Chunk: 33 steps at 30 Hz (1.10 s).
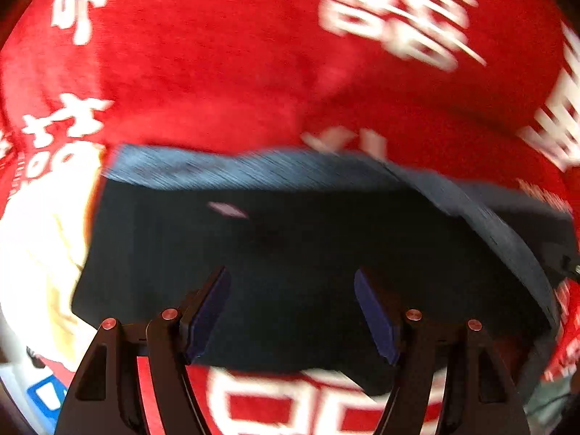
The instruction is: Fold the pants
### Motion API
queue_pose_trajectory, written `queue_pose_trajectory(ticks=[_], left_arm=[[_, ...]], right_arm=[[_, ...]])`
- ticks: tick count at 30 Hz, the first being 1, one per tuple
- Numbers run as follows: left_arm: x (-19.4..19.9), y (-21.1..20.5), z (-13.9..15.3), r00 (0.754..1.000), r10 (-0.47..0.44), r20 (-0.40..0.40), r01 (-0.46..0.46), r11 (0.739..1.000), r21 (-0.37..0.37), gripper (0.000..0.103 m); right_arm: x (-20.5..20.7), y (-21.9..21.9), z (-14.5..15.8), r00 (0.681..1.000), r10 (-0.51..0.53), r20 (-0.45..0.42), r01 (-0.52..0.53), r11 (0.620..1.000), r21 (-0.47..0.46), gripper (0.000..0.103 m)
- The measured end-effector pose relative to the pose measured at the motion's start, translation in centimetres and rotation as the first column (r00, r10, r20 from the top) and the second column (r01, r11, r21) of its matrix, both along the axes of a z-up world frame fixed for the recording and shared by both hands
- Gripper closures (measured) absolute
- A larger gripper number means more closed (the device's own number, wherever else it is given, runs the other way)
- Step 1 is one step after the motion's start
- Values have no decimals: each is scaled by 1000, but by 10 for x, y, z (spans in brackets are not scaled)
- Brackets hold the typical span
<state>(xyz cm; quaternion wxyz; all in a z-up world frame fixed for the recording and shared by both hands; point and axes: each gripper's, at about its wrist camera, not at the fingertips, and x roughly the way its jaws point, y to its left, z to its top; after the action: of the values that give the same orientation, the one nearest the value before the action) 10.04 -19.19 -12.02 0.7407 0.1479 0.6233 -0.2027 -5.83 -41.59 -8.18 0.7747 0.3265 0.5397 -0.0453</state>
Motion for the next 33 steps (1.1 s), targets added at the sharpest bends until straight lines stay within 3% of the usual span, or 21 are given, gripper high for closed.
queue_pose_trajectory(ticks=[6,15,19,23,29,33], left_arm=[[-74,-43,-2,974,-208,-94,202,977,-68,31],[-159,-96,5,906,-396,-150,370,912,-176,31],[-180,-115,11,865,-476,-159,442,872,-209,31],[-194,-132,2,834,-524,-174,484,845,-226,31],[-214,-147,-18,817,-533,-220,491,843,-220,31],[-220,-156,-29,824,-516,-233,478,855,-202,31]], right_arm=[[-108,-4,-2,977,-205,-53,205,979,-7,48],[-262,30,-14,864,-489,-121,490,871,-27,48],[-304,48,-32,812,-558,-170,565,825,-10,48],[-329,58,-49,790,-582,-193,593,805,-1,48],[-359,66,-75,761,-617,-198,640,764,80,48],[-361,61,-84,786,-603,-139,619,770,155,48]])
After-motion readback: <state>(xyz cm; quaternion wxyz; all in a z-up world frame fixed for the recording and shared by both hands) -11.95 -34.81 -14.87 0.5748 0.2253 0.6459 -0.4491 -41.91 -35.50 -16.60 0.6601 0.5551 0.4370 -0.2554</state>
